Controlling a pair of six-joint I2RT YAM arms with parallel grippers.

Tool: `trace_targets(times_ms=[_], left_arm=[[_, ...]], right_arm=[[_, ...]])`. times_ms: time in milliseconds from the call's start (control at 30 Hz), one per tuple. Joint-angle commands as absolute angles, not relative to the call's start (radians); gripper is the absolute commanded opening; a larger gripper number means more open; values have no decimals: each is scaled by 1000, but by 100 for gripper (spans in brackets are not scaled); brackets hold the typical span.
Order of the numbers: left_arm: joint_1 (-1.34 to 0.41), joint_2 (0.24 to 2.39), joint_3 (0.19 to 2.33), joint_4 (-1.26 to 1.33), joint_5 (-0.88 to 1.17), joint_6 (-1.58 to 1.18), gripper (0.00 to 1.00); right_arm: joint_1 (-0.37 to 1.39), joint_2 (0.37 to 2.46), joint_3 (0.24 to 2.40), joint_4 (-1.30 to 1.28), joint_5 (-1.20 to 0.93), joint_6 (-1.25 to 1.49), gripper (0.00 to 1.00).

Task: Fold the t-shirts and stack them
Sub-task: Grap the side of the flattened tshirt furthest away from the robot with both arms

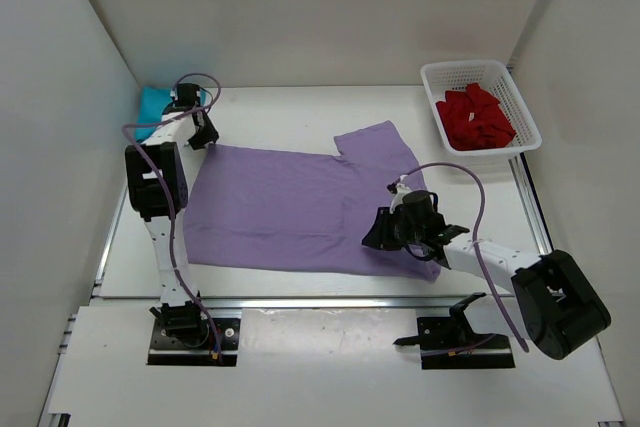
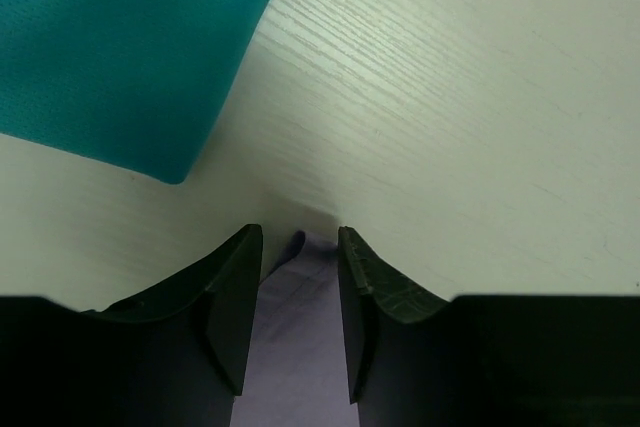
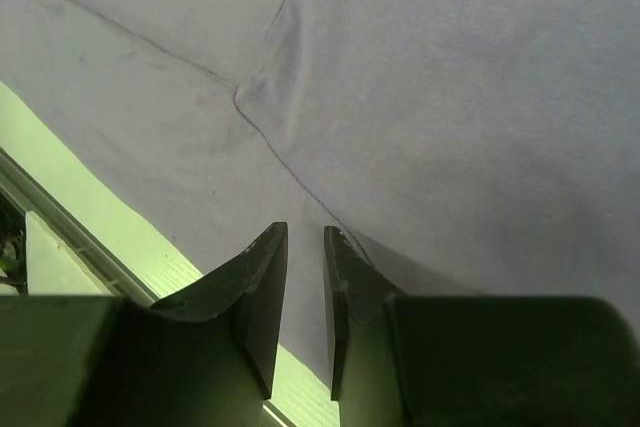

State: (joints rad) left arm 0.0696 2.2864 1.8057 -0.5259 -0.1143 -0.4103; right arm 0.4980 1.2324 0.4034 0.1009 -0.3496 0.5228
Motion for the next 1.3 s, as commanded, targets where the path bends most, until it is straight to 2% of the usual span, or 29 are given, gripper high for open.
trace_targets(times_ms=[0,167,333,467,500,667,733,800,933,1267], left_arm=[[58,2252,1787,-508,-138,-400,46],[58,2250,1782,-492,-114,-410,33],[61,2247,1775,-488,-113,-417,14],[64,2202,1715,-454,-121,-436,0],[61,2185,1715,-437,-127,-443,0],[55,2100,1606,-362,-112,-480,0],[48,2073,1580,-347,-89,-508,0],[34,2053,1546,-327,-84,-514,0],[18,2016,1514,-321,-91,-506,0],[64,1986,1463,-275,-11,-531,0]], right_arm=[[509,1236,434,146,-353,518,20],[492,1226,475,135,-348,508,21],[456,1256,554,121,-312,488,23],[336,1368,667,140,-278,468,28],[307,1391,716,138,-269,465,32],[210,1651,977,66,-117,425,34],[186,1759,1146,25,-86,388,29],[173,1909,1296,-91,-51,370,28],[158,2132,1589,-222,-3,324,36],[143,2685,2511,-740,67,241,40]])
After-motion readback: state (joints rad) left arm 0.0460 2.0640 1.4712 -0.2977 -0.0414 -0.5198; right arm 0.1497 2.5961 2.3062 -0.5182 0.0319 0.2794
